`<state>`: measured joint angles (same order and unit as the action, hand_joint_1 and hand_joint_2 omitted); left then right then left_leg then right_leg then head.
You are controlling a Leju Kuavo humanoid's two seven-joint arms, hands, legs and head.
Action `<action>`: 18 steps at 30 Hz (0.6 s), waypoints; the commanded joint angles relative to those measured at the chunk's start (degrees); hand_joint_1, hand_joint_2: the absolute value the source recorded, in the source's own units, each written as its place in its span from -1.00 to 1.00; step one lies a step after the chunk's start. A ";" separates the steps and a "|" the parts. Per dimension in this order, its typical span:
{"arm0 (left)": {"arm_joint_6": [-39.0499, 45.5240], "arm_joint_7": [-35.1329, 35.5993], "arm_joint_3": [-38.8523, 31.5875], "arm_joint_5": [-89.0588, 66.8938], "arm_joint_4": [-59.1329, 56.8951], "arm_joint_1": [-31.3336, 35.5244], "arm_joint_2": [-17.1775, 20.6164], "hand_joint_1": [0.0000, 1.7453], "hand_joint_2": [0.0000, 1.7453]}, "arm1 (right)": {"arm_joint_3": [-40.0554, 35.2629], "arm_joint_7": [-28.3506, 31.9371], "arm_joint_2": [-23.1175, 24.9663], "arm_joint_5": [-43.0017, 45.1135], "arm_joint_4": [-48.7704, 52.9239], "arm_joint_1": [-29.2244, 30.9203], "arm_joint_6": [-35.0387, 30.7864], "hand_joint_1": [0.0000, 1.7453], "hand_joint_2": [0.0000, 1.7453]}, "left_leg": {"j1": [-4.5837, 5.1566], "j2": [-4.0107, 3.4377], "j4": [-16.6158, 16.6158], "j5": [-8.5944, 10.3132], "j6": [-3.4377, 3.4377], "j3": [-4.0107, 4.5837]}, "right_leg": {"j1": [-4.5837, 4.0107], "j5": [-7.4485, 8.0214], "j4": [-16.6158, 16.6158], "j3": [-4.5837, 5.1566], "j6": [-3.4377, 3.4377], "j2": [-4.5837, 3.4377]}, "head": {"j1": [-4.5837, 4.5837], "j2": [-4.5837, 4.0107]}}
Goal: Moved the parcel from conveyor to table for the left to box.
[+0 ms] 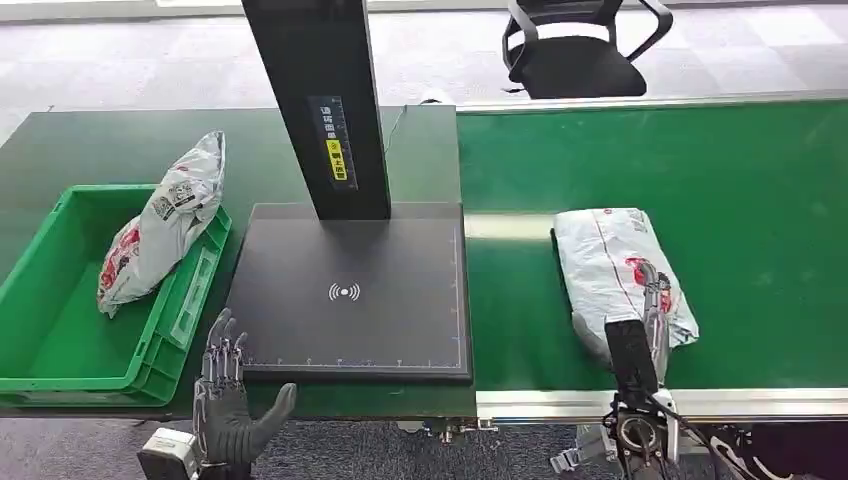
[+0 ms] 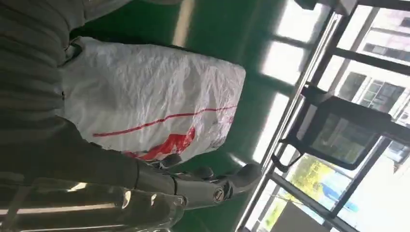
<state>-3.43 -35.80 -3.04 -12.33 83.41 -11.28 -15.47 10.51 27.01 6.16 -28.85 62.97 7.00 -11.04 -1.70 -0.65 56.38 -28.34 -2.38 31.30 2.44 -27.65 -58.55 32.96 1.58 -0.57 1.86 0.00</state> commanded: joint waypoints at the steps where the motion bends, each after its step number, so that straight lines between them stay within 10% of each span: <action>1: -0.57 0.42 -1.54 0.29 -3.17 1.70 -0.37 -1.00 1.00 | 1.38 -2.49 -3.57 -4.52 -10.96 6.15 3.68 -1.00 1.00 | -0.01 0.04 -0.06 0.04 0.14 -0.05 | -0.04 0.07 0.10 -0.09 -0.15 0.04 | 0.02 0.00; 18: -2.59 1.60 -2.94 -0.10 -1.93 0.75 -0.58 -1.00 1.00 | -3.17 -12.49 -7.13 -19.81 -22.78 7.93 3.52 -1.00 1.00 | -0.01 0.09 -0.04 0.01 0.10 -0.06 | -0.03 0.02 0.06 -0.10 -0.11 0.05 | 0.00 0.00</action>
<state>-5.33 -34.80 -4.33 -12.18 83.38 -11.07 -15.47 10.12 15.89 2.01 -46.29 50.54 12.84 -9.22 -1.70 -0.58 56.38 -28.34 -2.38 31.31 2.44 -27.65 -58.55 32.94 1.58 -0.56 1.86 0.00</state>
